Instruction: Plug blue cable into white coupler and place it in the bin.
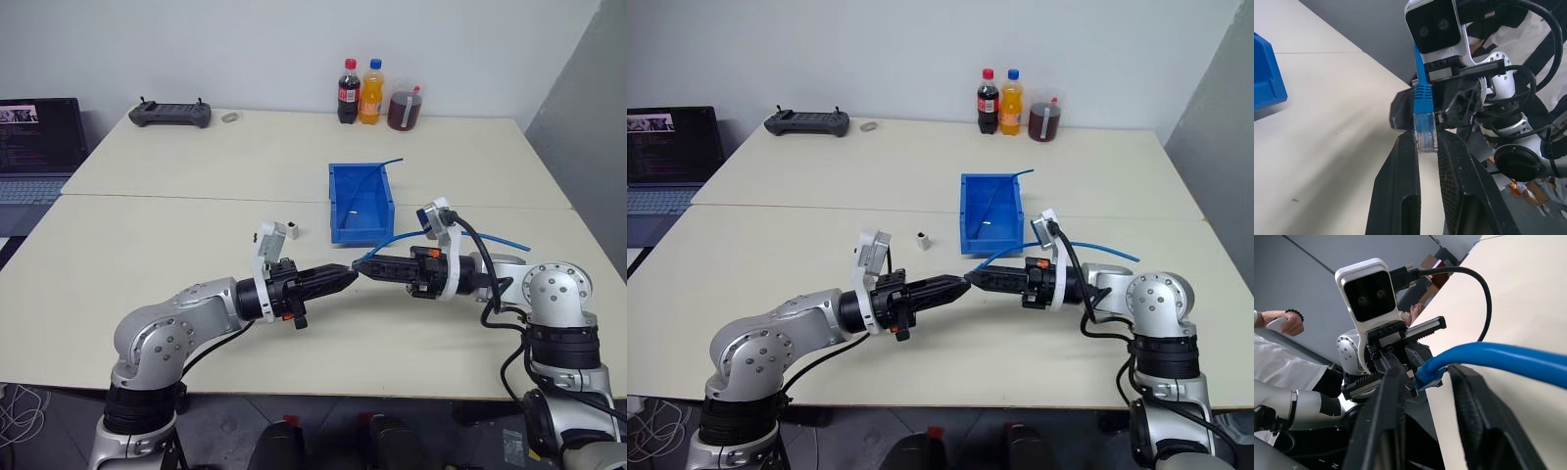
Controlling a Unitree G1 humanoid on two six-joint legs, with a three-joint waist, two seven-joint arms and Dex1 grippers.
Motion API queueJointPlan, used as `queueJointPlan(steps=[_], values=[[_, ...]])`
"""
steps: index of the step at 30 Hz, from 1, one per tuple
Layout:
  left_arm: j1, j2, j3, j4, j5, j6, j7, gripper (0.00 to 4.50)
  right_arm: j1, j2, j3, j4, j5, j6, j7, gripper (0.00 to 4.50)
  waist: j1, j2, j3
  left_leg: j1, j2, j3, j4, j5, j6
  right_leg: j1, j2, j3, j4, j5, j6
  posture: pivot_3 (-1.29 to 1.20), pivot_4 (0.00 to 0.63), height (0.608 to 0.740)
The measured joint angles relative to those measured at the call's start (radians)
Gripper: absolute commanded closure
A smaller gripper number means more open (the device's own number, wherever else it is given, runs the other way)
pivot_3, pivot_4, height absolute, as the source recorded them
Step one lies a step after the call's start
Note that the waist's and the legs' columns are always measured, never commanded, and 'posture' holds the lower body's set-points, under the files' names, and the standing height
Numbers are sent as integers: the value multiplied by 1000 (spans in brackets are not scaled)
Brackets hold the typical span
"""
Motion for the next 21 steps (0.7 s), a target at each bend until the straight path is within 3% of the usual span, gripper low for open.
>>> queueJointPlan(steps=[2,6,9,13,21], values=[[0,0,-3,0,0,0,-3,4284,0,-5,5,0,-1,-3,12,4284,0,0,0,0,0,0,0,0,0,0,0,0,0,0,0,0,150,740],[0,0,-7,0,-1,0,-4,4284,0,-16,12,5,-1,-9,28,4282,0,0,0,0,0,0,0,0,0,0,0,0,0,0,0,0,150,740],[0,0,-10,0,-1,-2,-3,3496,0,-18,15,9,-2,-13,31,4282,0,0,0,0,0,0,0,0,0,0,0,0,0,0,0,0,150,740],[2,0,3,0,-9,-3,-1,2867,-39,-18,25,40,-27,-32,31,4282,0,0,0,0,0,0,0,0,0,0,0,0,0,0,0,0,150,740],[31,20,9,-3,-34,-3,11,1110,-60,-26,26,80,-53,-70,32,4282,0,0,0,0,0,0,-1,0,0,0,0,0,-1,0,0,0,150,740]])
